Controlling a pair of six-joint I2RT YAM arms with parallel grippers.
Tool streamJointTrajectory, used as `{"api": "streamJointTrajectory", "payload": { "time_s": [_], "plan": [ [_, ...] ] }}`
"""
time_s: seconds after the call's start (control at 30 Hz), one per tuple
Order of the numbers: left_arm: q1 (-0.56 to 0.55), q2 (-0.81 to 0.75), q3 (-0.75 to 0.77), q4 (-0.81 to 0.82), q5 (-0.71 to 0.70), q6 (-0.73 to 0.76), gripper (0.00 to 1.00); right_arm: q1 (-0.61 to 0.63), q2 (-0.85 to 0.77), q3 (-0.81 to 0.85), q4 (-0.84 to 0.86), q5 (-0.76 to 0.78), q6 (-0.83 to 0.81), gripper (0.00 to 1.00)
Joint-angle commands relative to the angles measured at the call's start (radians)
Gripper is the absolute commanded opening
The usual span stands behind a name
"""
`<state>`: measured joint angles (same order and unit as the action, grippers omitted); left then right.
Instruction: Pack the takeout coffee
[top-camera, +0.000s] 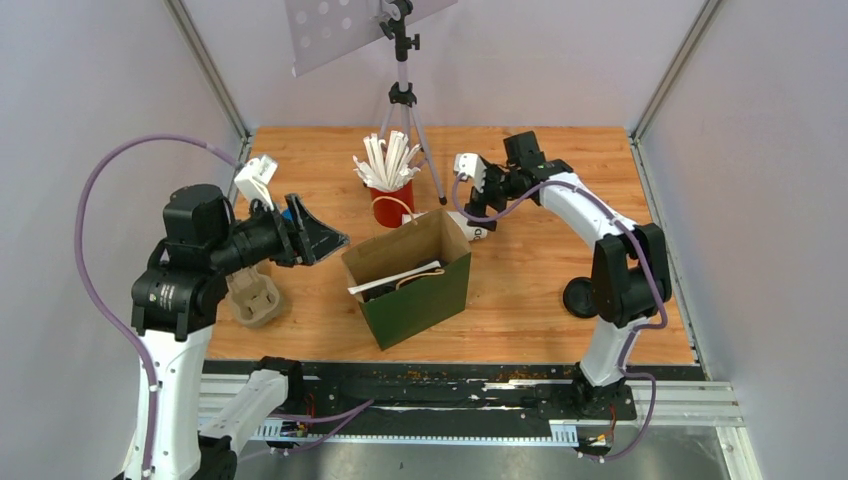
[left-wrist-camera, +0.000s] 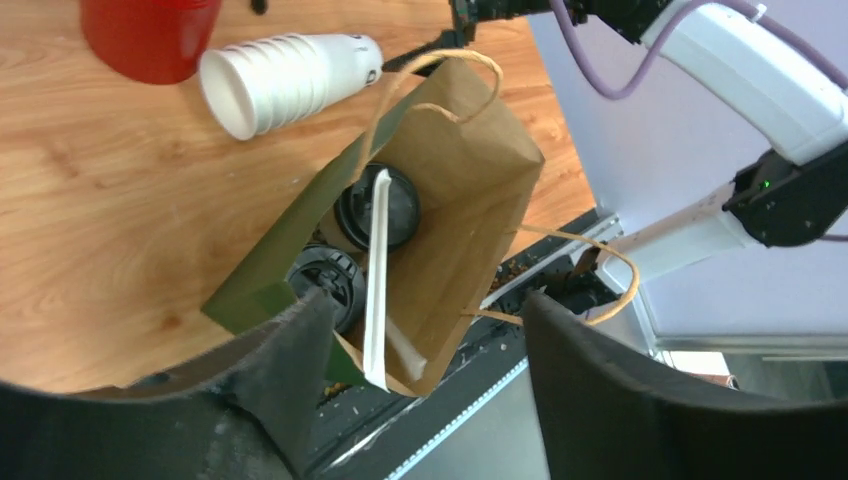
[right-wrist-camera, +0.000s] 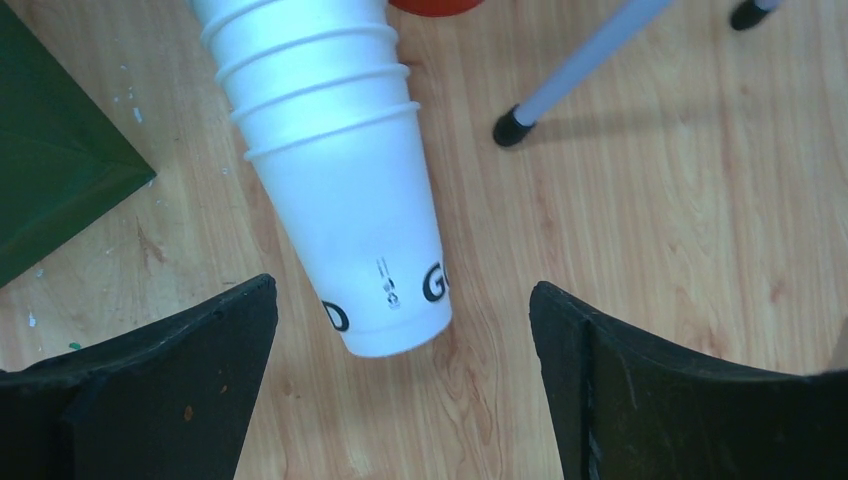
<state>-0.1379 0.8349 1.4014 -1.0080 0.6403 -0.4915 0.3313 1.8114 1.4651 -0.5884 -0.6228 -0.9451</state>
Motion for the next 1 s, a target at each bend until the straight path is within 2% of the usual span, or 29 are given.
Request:
{"api": "streamJointTrajectory", "payload": {
  "time_s": [0.0, 0.03, 0.07, 0.1, 0.13, 0.47, 0.77, 0.97],
  "plan": [
    [-0.002, 0.063, 0.134, -0.128, -0.137, 0.102, 0.82, 0.058, 0.066, 0.079, -0.079, -0.008, -0.143, 0.97],
    [-0.002, 0.070, 0.144, -0.141, -0.144, 0.110, 0.84, 0.064, 0.079, 0.081, -0.079, -0.001, -0.151, 0.97],
    [-0.002, 0.074, 0.148, -0.146, -0.146, 0.112, 0.88, 0.067, 0.090, 0.082, -0.069, -0.001, -0.152, 0.97],
    [-0.002, 0.073, 0.149, -0.149, -0.148, 0.112, 0.97, 0.070, 0.100, 0.081, -0.061, -0.002, -0.151, 0.97],
    [-0.002, 0.072, 0.149, -0.149, -0.152, 0.110, 1.00, 0.072, 0.108, 0.083, -0.055, 0.000, -0.154, 0.97],
    [-0.002, 0.078, 0.196, -0.199, -0.223, 0.139, 1.00, 0.113, 0.194, 0.078, -0.019, 0.069, -0.168, 0.93],
    [-0.002, 0.086, 0.232, -0.203, -0.249, 0.137, 1.00, 0.109, 0.163, 0.007, 0.018, 0.167, -0.199, 0.71],
    [-0.002, 0.081, 0.242, -0.196, -0.265, 0.130, 1.00, 0.080, 0.112, -0.047, -0.007, 0.202, -0.215, 0.69]
  ]
}}
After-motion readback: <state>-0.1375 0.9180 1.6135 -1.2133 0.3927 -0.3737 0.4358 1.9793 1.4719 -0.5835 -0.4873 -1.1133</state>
